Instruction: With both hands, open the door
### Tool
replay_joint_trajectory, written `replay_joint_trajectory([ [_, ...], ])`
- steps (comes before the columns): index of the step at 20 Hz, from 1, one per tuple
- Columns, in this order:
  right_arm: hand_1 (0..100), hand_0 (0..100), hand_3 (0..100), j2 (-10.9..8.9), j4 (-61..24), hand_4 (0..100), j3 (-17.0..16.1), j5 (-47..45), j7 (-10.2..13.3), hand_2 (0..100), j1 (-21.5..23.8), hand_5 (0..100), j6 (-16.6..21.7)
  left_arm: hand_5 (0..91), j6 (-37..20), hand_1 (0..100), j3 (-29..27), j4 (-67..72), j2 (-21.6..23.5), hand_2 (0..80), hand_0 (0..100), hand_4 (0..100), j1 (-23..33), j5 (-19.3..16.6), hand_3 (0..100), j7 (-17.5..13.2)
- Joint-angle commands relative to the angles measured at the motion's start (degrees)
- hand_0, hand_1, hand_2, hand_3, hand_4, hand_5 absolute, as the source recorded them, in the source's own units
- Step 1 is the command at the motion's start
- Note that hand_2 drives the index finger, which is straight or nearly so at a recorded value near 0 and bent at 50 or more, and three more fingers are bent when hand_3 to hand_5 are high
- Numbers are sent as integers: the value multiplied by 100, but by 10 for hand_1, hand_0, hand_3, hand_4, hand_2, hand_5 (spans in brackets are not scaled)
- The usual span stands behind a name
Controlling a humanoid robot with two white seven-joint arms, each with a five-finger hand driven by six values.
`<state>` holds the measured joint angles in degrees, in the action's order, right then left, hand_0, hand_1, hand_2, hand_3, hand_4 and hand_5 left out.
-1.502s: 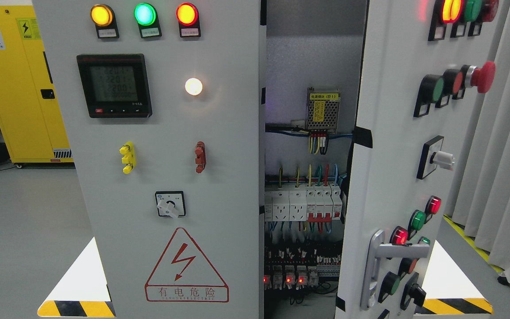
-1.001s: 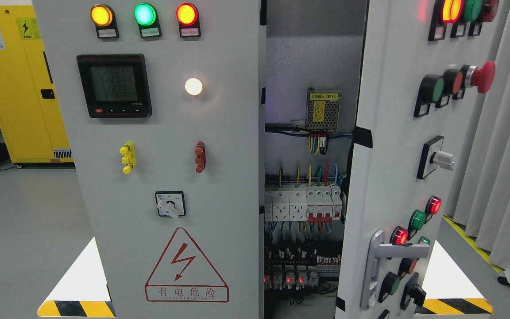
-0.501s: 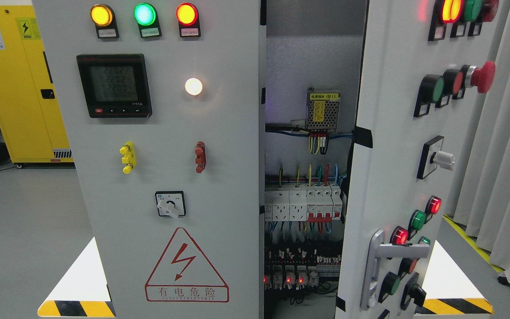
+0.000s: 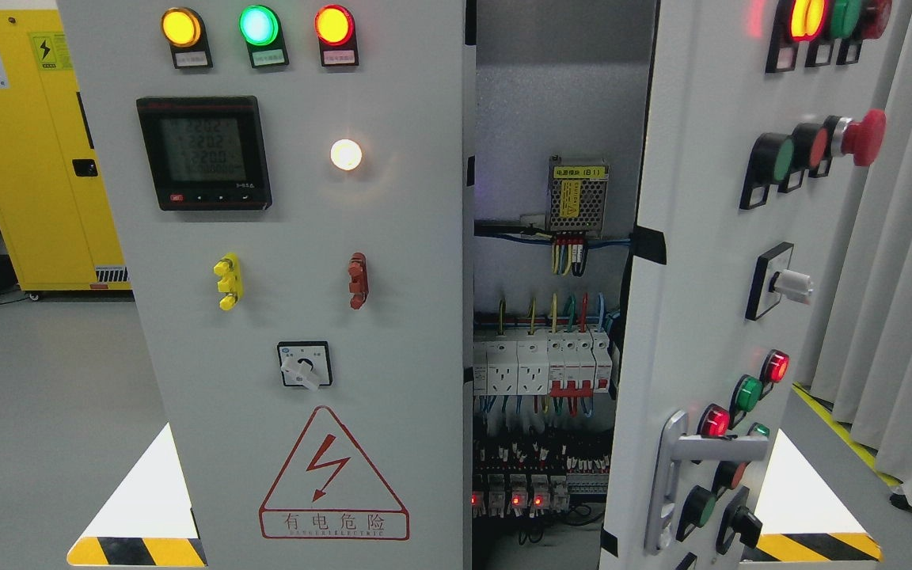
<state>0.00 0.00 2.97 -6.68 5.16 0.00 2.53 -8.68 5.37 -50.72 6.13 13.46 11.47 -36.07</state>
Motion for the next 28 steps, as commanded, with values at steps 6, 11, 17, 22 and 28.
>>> replay_joint_trajectory([
  [6,500,0,0,26,105,0,-42,0,3,40,123,0,2,0,33,556,17,-4243,1618,0,120,0,175,882,0,-629],
  [11,500,0,0,26,114,0,-78,0,3,40,123,0,2,0,68,556,183,-5078,2698,0,120,0,61,1839,0,-638],
  [17,500,0,0,26,114,0,-86,0,3,40,132,0,2,0,86,556,667,-5702,3885,0,120,0,-378,2676,0,-708],
  [22,500,0,0,26,114,0,-95,0,3,40,132,0,2,0,638,556,808,-5818,4071,0,120,0,-1186,3492,0,-717],
  [28,500,0,0,26,114,0,-104,0,3,40,132,0,2,0,1446,556,1326,-5818,4168,0,120,0,-2776,4336,0,-717],
])
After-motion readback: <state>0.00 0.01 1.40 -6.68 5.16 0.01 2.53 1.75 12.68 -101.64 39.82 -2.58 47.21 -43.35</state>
